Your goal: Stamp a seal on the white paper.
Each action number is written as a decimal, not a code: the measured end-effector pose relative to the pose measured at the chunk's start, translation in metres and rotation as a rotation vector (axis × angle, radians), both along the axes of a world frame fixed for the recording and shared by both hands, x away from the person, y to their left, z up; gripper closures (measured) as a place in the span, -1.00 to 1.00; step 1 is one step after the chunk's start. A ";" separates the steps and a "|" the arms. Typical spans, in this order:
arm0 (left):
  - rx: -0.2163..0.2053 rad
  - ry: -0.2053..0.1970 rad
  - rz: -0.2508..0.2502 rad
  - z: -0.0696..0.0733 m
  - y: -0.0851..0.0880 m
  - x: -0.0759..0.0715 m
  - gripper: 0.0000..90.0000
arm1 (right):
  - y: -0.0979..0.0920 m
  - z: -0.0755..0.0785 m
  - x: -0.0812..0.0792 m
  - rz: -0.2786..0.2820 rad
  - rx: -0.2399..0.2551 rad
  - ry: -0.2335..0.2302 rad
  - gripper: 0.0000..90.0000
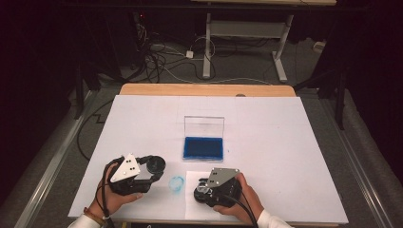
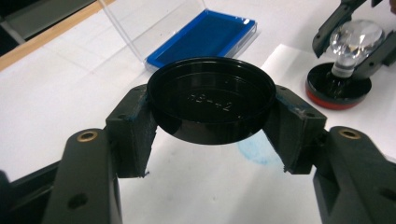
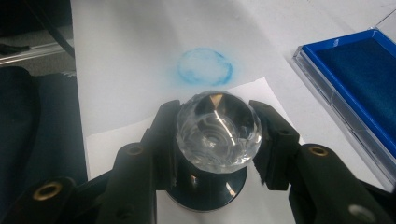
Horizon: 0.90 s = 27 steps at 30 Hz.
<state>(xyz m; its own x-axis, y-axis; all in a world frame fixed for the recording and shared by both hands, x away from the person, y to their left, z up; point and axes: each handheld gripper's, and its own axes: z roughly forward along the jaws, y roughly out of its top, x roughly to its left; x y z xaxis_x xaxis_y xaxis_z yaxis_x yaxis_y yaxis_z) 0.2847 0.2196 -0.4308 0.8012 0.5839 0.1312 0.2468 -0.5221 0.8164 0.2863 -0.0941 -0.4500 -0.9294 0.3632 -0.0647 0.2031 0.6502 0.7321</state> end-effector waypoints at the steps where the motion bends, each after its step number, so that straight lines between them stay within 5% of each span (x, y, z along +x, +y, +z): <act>1: 0.003 0.004 0.005 -0.002 0.002 -0.001 -0.19 | 0.000 0.000 0.000 -0.001 0.000 0.002 0.27; 15: 0.024 0.023 0.045 -0.014 0.015 -0.006 -0.19 | 0.000 -0.001 -0.003 -0.007 -0.008 -0.018 0.27; 27: 0.043 0.042 0.067 -0.021 0.027 -0.016 -0.19 | -0.002 -0.002 0.000 -0.014 0.015 0.011 0.26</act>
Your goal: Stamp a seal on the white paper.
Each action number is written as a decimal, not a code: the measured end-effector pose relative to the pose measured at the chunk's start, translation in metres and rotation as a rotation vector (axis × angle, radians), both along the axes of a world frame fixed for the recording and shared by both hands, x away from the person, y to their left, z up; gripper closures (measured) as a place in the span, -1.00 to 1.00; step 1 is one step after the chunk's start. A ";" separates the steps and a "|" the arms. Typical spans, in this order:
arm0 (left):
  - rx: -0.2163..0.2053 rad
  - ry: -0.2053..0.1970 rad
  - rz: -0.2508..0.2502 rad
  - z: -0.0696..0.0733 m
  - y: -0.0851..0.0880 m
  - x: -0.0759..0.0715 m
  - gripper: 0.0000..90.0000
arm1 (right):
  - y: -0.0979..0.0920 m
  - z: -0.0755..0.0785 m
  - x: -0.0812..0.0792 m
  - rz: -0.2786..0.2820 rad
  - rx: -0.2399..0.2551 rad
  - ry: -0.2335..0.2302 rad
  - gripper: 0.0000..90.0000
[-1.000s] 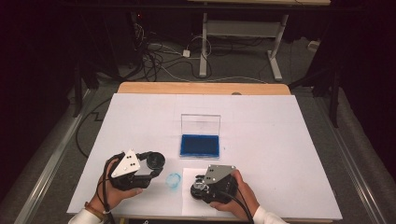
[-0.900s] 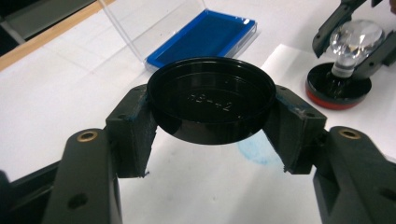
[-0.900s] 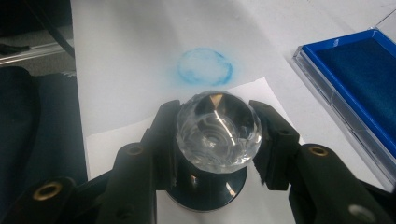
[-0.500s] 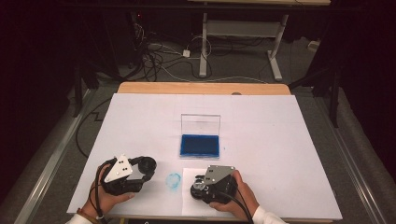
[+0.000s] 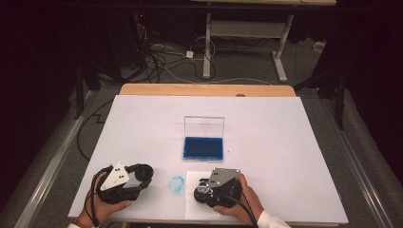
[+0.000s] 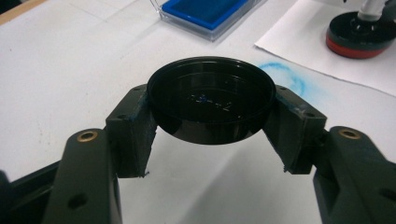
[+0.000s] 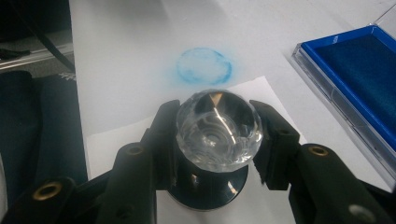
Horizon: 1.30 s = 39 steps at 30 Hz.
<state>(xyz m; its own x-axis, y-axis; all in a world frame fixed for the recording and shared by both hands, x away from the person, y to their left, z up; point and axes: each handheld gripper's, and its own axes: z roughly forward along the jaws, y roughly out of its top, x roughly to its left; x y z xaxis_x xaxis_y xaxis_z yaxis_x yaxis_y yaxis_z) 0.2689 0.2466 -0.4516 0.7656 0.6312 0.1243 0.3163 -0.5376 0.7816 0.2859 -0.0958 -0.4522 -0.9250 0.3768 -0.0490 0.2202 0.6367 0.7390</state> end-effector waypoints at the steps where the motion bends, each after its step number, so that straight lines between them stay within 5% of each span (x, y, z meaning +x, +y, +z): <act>1: 0.000 0.002 0.002 0.000 0.001 -0.001 -0.19 | 0.000 0.000 0.000 0.000 0.001 0.001 0.26; 39: 0.020 -0.012 0.001 0.001 0.000 -0.006 -0.19 | 0.002 0.000 -0.001 0.006 -0.025 -0.015 0.26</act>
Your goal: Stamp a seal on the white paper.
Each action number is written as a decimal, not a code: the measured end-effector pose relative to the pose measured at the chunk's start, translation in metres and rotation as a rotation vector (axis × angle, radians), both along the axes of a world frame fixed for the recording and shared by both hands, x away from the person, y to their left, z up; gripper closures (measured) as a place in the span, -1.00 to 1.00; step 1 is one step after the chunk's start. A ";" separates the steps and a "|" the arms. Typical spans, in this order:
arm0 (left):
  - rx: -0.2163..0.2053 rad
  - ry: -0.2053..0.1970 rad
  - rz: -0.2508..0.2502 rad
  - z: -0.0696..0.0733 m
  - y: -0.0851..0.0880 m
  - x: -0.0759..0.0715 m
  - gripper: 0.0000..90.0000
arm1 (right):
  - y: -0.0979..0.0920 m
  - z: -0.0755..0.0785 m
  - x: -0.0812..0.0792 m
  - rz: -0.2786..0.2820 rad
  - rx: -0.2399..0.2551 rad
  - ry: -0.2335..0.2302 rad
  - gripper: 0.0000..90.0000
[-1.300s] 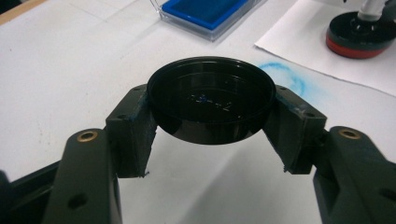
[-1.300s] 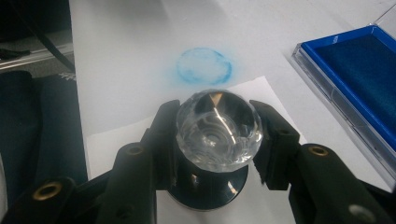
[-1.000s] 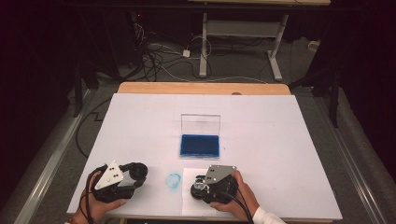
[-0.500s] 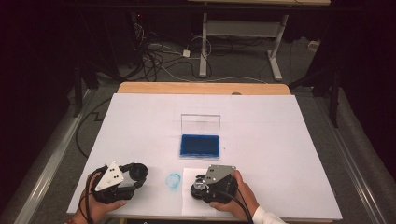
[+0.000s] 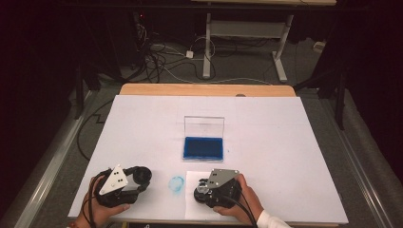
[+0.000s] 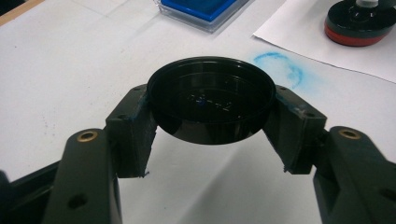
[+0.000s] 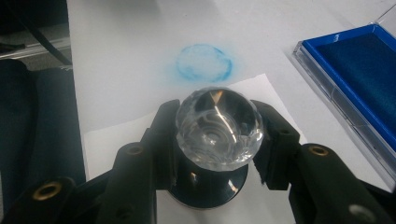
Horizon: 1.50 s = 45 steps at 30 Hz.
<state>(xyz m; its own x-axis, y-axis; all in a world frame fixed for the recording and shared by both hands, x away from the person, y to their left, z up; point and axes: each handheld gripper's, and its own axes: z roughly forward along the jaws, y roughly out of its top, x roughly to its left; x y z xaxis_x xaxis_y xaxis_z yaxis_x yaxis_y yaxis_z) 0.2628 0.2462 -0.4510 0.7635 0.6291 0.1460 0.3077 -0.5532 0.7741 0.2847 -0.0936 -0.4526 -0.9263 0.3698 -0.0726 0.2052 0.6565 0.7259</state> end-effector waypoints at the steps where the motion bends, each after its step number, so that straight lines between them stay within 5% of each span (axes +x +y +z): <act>1: 0.002 0.001 0.000 0.000 0.000 0.000 -0.19 | 0.000 0.000 0.000 0.001 -0.006 -0.003 0.26; 12: 0.020 0.006 -0.017 -0.001 -0.003 0.000 -0.19 | 0.002 -0.001 -0.006 -0.004 -0.020 -0.045 0.27; 27: 0.026 0.013 -0.025 -0.002 -0.006 0.000 -0.19 | 0.003 0.001 -0.005 -0.004 -0.034 -0.042 0.26; 34: 0.028 0.010 -0.031 -0.002 -0.007 -0.001 -0.19 | -0.003 0.008 0.001 -0.018 0.009 -0.024 0.26; 40: 0.028 0.015 -0.029 -0.003 -0.007 0.000 -0.19 | -0.015 0.026 0.003 -0.045 0.083 -0.049 0.26; 45: 0.035 0.016 -0.033 -0.003 -0.008 0.000 -0.19 | -0.022 0.033 0.006 -0.065 0.094 -0.072 0.26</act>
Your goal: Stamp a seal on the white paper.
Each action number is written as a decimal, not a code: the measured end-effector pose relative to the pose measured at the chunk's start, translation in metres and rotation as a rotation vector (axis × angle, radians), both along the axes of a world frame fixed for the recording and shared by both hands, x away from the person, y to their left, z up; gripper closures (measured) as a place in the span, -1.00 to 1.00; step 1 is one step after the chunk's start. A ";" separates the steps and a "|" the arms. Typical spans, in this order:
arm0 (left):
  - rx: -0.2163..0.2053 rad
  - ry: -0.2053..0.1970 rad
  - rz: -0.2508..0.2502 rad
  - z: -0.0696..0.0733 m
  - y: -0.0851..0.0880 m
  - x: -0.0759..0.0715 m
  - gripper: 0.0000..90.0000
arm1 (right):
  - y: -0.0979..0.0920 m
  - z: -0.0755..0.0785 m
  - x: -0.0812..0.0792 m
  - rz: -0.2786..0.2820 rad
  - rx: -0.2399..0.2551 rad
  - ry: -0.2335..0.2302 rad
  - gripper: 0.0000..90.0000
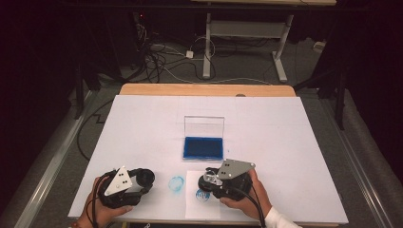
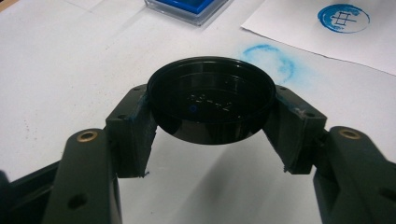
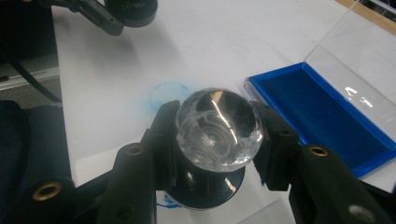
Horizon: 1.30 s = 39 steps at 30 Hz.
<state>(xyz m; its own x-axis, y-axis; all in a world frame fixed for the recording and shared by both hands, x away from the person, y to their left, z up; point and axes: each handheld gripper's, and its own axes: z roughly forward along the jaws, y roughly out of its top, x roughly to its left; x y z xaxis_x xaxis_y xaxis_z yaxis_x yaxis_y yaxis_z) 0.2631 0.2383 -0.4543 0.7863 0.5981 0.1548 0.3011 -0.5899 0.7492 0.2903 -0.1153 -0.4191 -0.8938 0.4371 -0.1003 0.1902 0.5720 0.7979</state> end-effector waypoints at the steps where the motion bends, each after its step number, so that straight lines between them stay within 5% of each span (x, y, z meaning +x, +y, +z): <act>1: 0.000 0.000 0.000 0.000 0.000 0.000 -0.19 | -0.001 0.000 0.000 -0.005 0.000 -0.002 0.26; 39: -0.001 0.018 -0.019 -0.005 -0.001 0.011 -0.19 | -0.032 0.022 0.011 -0.081 0.056 -0.044 0.26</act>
